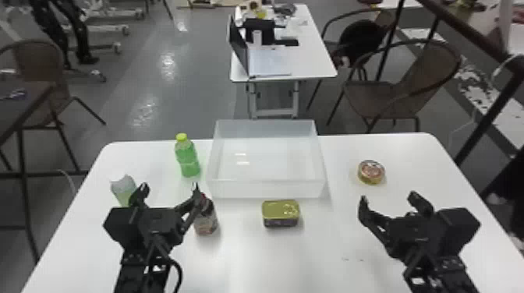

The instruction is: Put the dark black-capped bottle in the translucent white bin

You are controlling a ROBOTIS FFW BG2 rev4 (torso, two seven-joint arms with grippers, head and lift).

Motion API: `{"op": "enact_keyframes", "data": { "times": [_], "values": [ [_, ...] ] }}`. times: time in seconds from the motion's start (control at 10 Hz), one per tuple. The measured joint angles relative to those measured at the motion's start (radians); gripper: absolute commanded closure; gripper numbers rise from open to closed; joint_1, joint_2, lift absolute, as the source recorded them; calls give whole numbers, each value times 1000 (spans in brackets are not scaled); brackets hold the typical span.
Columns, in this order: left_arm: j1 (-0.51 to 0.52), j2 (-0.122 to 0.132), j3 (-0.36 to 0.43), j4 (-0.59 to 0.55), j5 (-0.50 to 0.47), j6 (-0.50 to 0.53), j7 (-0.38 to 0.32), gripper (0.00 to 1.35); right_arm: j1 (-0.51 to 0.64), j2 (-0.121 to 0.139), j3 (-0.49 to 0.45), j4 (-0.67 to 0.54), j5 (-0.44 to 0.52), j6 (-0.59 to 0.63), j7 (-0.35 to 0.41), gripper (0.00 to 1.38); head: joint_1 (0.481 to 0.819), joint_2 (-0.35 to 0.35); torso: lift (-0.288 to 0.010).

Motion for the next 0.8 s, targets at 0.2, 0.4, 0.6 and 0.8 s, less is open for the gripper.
{"op": "enact_keyframes", "data": {
  "times": [0.2,0.4,0.6,0.8],
  "values": [
    [-1,0,0,2,-2,-2,0,170,57,0,-12,-35,-1,-39,-146,171,695,-4,-17],
    [-1,1,0,3,-4,-2,0,170,108,0,-20,-16,-64,-90,-215,171,695,-29,-17],
    [-1,2,-1,4,-5,-4,0,170,145,1,-20,27,-127,-119,-228,171,695,-46,-17],
    [-1,2,-2,7,-6,-8,0,170,133,-21,-20,118,-200,-153,-178,171,695,-51,-17]
  ]
}}
